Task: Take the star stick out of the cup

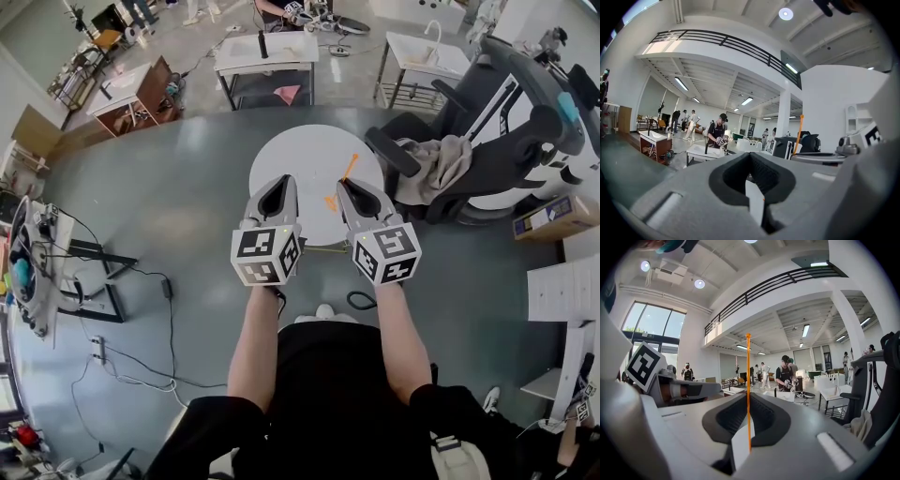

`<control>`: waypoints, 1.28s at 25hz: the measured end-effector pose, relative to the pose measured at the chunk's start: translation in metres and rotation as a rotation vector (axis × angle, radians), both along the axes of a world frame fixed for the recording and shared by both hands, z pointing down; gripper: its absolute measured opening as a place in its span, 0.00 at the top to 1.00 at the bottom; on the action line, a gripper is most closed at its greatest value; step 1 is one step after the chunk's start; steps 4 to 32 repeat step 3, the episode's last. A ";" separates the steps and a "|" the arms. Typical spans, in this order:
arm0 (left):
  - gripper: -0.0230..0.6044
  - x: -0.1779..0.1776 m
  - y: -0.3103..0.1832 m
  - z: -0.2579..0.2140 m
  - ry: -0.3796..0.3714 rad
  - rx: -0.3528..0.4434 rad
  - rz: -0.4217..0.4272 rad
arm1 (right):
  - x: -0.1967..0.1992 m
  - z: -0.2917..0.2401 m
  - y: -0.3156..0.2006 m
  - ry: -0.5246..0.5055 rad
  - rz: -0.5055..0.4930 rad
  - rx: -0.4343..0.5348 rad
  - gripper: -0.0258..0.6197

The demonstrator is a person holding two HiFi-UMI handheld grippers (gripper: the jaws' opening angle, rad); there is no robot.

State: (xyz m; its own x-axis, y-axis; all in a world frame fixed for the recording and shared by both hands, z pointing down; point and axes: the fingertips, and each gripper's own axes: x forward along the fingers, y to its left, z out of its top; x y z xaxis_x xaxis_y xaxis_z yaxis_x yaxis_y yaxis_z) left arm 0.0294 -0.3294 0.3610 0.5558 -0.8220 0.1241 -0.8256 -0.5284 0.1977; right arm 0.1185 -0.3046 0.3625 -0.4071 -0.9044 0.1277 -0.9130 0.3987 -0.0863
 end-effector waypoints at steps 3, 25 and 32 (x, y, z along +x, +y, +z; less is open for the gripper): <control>0.96 0.002 -0.001 0.002 0.001 -0.002 0.005 | 0.002 0.002 -0.001 -0.003 0.004 0.000 0.93; 0.96 0.002 -0.001 0.002 0.001 -0.002 0.005 | 0.002 0.002 -0.001 -0.003 0.004 0.000 0.93; 0.96 0.002 -0.001 0.002 0.001 -0.002 0.005 | 0.002 0.002 -0.001 -0.003 0.004 0.000 0.93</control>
